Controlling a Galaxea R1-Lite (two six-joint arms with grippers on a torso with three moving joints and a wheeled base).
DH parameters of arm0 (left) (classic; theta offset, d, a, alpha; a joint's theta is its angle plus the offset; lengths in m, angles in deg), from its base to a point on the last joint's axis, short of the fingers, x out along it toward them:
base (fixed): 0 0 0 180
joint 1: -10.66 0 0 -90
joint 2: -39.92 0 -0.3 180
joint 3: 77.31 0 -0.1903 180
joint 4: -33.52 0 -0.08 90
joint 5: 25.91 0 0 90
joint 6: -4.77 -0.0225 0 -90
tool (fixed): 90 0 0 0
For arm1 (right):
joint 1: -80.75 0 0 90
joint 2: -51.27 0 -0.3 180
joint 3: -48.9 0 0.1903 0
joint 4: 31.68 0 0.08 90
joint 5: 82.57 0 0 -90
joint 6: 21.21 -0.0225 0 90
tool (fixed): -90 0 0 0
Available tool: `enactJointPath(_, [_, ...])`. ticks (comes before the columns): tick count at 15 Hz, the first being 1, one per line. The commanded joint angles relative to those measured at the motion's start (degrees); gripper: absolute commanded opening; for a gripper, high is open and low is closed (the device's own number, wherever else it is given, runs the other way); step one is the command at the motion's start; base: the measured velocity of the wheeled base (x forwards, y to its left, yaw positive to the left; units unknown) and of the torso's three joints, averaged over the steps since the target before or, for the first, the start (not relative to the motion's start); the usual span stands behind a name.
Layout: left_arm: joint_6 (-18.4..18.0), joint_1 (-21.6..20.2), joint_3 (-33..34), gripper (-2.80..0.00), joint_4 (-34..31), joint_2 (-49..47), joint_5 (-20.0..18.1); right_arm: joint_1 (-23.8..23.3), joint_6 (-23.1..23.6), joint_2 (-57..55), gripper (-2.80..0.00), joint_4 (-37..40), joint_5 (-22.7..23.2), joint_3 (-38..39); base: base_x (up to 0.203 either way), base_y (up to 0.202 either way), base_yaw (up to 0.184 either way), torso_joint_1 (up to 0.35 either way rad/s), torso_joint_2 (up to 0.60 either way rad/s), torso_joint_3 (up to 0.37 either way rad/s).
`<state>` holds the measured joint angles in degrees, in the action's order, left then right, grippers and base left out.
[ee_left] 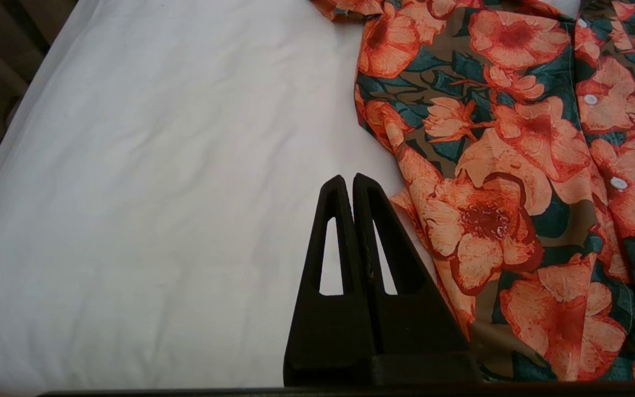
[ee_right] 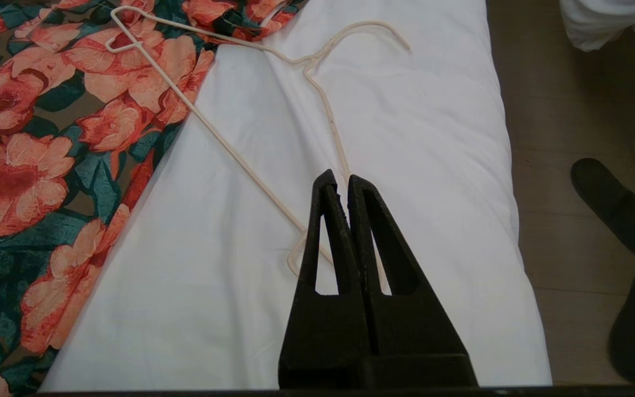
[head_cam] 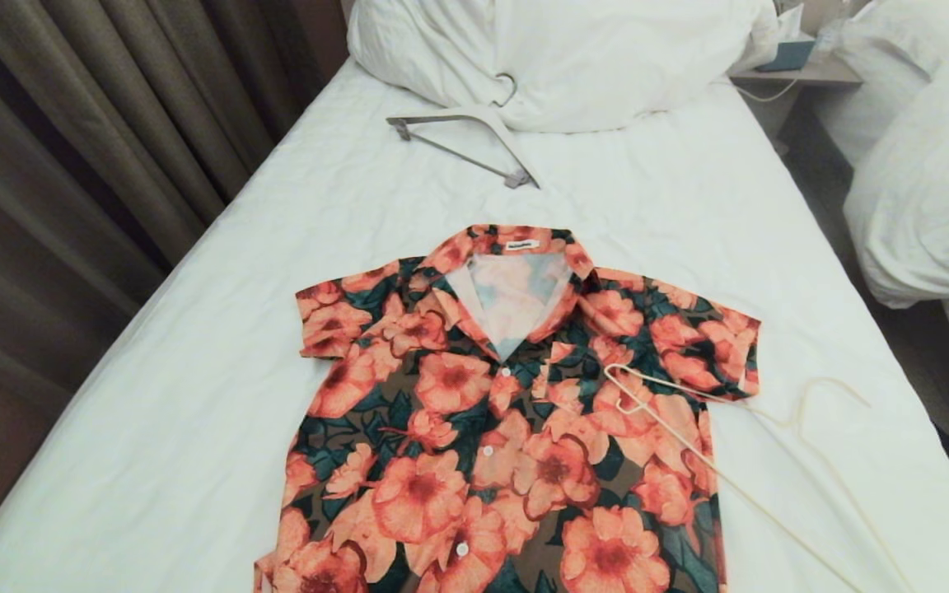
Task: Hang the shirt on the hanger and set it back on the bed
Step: Lift the shirt and hanger
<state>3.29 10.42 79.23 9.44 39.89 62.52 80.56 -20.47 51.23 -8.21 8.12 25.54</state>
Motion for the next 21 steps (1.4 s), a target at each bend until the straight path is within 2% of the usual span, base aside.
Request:
enactJointPath(1, [0.0,0.0,0.0,-2.8,0.0,0.0,0.0,0.0,0.1,0.0,-2.8,0.0,0.0,0.0,0.0,0.0,0.0,0.0,0.0,0.0])
enactJointPath(7, [0.0,0.0,0.0,-2.8,0.0,0.0,0.0,0.0,-0.1,0.0,-2.8,-0.2,-0.6,-0.3,0.0,0.0,0.0,0.0,0.0,0.0])
enactJointPath(9, [0.0,0.0,0.0,-2.8,0.0,0.0,0.0,0.0,-2.3,-1.1,-2.8,0.2,-0.1,-5.7,0.0,0.0,0.0,0.0,0.0,0.0])
enactJointPath(11, [0.0,0.0,0.0,-2.8,0.0,0.0,0.0,0.1,-8.2,-8.0,-2.8,0.2,0.6,-13.3,0.0,0.0,0.0,0.0,0.0,0.0])
enactJointPath(14, [0.0,0.0,0.0,-2.8,0.0,0.0,0.0,2.4,-20.5,-22.4,-2.8,0.3,1.2,-24.5,0.0,0.0,0.0,0.0,0.0,0.0])
enactJointPath(17, [0.0,0.0,0.0,-2.8,0.0,0.0,0.0,4.5,-28.9,-39.0,-2.8,0.3,2.2,-32.2,0.0,0.0,0.0,0.0,0.0,0.0])
enactJointPath(19, [0.0,0.0,0.0,-2.8,0.0,0.0,0.0,4.4,-33.6,-48.7,-2.8,1.1,5.1,-36.5,0.0,0.0,0.0,0.0,0.0,0.0])
enactJointPath(21, [0.0,0.0,0.0,-2.8,0.0,0.0,0.0,0.4,-36.5,-58.0,-2.8,3.7,10.1,-41.0,0.0,0.0,0.0,0.0,0.0,0.0])
